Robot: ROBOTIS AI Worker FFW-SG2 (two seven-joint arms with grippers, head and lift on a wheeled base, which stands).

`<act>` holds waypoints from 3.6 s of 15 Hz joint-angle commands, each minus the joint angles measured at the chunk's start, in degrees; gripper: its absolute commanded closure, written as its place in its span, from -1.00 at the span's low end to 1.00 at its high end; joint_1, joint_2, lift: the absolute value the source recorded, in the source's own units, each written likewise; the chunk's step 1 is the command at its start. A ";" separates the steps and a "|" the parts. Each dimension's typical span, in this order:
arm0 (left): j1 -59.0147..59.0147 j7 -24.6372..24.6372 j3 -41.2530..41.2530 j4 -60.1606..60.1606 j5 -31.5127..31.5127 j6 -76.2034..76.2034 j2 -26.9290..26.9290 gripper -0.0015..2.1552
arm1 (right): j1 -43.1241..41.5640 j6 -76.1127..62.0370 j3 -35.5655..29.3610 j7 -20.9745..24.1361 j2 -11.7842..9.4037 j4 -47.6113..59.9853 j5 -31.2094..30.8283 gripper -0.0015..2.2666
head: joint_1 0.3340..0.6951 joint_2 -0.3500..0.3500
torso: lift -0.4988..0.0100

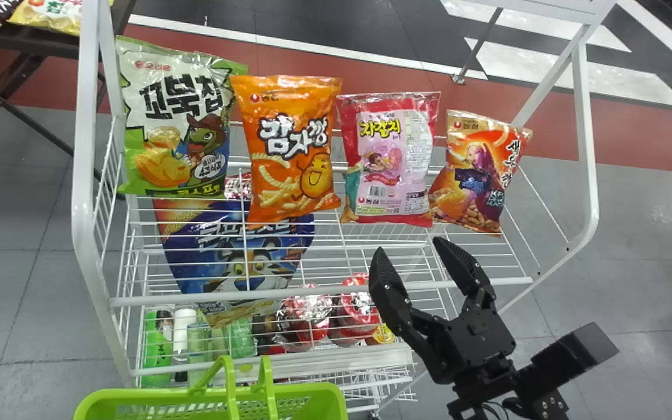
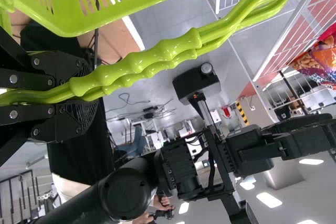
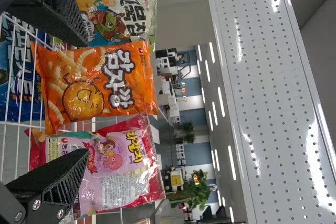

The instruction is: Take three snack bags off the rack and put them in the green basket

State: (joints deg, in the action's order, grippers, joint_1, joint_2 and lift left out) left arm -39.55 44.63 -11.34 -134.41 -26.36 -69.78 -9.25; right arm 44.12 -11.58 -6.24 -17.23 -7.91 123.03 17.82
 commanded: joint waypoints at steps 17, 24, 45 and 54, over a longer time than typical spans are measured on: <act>0.09 0.10 -0.53 0.03 0.79 0.04 0.02 0.07 | -17.66 11.37 10.28 3.43 1.14 -6.40 -5.69 -0.91 | 1.00 -1.00 | 0.88; 0.97 0.10 -1.06 0.56 0.88 0.04 -0.42 0.05 | -39.02 32.11 23.47 9.05 5.10 -14.48 -11.41 -0.91 | 1.00 -0.67 | 0.88; 4.48 0.46 -1.67 1.61 -2.99 0.04 -3.93 0.05 | -48.51 35.63 27.51 2.72 7.29 -25.73 -12.99 0.98 | 1.00 -0.04 | 0.88; 3.95 0.46 -2.64 1.17 -1.76 0.04 -3.49 0.05 | -28.21 37.91 19.42 1.41 2.11 3.01 -19.23 0.98 | 1.00 -0.27 | 0.88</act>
State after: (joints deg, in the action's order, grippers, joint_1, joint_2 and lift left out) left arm -35.73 45.08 -13.70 -133.23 -28.29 -69.75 -12.82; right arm 11.70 25.37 16.58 -15.84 -4.08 119.87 -1.47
